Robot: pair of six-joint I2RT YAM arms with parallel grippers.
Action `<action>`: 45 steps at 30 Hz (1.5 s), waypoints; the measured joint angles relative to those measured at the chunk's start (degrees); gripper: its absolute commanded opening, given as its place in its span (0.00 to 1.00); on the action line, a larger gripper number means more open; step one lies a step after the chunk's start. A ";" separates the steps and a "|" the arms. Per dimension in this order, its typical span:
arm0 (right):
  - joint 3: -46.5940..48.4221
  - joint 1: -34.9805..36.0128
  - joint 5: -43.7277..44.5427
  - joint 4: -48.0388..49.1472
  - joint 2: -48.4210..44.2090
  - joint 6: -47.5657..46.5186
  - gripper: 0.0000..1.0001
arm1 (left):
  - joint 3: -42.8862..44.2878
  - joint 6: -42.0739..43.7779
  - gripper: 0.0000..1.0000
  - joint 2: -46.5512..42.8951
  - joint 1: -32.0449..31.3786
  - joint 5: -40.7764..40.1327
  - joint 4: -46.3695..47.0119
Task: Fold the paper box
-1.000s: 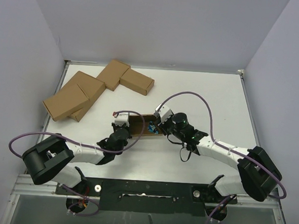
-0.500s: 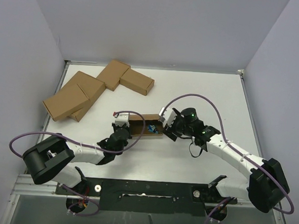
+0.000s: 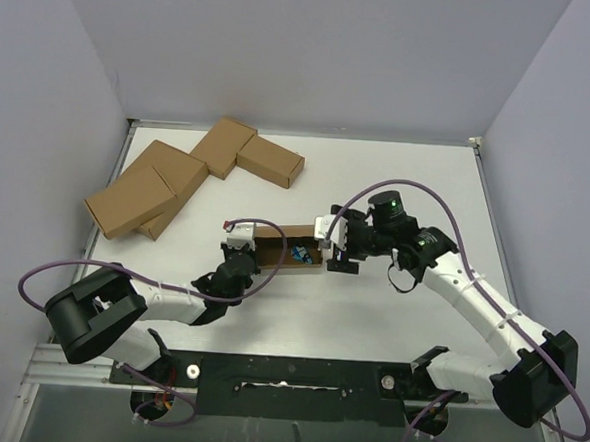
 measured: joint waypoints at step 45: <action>0.11 4.68 2.12 15.30 18.14 -13.66 0.01 | -4.66 -1.62 0.42 -13.18 -0.02 5.66 -5.99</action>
